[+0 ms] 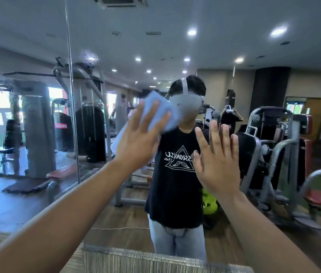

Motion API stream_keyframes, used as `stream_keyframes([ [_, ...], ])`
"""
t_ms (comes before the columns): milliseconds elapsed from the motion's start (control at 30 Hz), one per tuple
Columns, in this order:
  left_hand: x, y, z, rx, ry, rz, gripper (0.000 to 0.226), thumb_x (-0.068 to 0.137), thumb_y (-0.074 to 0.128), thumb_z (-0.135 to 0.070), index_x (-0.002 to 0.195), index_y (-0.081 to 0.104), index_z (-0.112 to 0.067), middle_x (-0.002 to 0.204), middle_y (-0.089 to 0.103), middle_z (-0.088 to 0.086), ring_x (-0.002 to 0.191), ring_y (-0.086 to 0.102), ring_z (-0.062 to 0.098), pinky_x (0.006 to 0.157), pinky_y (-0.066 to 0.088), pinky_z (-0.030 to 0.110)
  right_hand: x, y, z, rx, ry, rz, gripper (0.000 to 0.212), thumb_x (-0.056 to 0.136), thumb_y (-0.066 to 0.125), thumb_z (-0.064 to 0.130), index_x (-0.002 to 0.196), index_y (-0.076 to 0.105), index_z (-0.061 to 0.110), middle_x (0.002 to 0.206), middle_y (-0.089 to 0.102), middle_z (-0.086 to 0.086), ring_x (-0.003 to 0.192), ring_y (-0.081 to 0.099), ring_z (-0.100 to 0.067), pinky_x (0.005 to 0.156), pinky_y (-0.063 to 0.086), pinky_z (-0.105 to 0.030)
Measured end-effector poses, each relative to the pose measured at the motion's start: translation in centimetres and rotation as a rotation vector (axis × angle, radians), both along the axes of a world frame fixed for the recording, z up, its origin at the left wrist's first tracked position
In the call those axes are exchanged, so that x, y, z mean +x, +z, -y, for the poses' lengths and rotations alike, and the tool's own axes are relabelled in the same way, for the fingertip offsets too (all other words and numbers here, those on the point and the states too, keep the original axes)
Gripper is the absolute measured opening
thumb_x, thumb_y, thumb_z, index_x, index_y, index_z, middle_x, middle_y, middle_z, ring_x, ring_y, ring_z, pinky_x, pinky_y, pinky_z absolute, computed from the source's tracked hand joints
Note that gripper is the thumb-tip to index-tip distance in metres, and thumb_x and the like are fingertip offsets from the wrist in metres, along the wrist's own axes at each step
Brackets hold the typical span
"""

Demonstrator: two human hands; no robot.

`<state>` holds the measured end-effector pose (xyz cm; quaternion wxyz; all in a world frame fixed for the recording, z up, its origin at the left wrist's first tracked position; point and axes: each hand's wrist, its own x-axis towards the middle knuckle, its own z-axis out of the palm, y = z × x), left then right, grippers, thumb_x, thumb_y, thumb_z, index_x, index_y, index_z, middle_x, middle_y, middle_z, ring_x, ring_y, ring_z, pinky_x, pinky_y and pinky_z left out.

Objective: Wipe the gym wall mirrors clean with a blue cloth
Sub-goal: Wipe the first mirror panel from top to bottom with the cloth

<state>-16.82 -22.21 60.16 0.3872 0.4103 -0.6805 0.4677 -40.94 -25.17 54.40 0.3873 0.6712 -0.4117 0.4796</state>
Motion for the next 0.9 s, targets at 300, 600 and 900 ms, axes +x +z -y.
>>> stream_keyframes([
  [300,3.7,-4.8,-2.0,0.057,0.026,0.447,0.066,0.092,0.064,-0.012,0.152,0.04,-0.025,0.159,0.037,0.011,0.144,0.034,0.043,0.116,0.029,0.063,-5.1,0.0,-0.8,0.0,0.063,-0.066,0.061,0.102,0.042,0.029,0.161,0.032,0.019,0.17,0.019,-0.011,0.158,0.014,-0.033,0.126,0.017,-0.055],
  [600,-6.6,5.1,0.5,-0.014,-0.035,0.104,0.062,0.091,0.047,-0.01,0.151,0.038,-0.024,0.16,0.034,0.014,0.148,0.021,0.046,0.117,0.028,0.062,-10.0,-0.7,0.8,-0.031,0.004,0.01,0.064,0.1,0.051,0.028,0.16,0.034,0.017,0.17,0.019,-0.014,0.158,0.013,-0.035,0.127,0.011,-0.054],
  [900,-6.9,-11.4,-0.1,0.084,-0.078,0.873,0.043,0.109,0.036,-0.017,0.149,0.046,-0.027,0.159,0.038,0.003,0.147,0.034,0.034,0.122,0.021,0.055,-10.8,-1.2,1.5,-0.001,0.032,-0.002,0.064,0.104,0.047,0.031,0.163,0.025,0.022,0.171,0.013,-0.013,0.159,0.006,-0.034,0.128,0.008,-0.051],
])
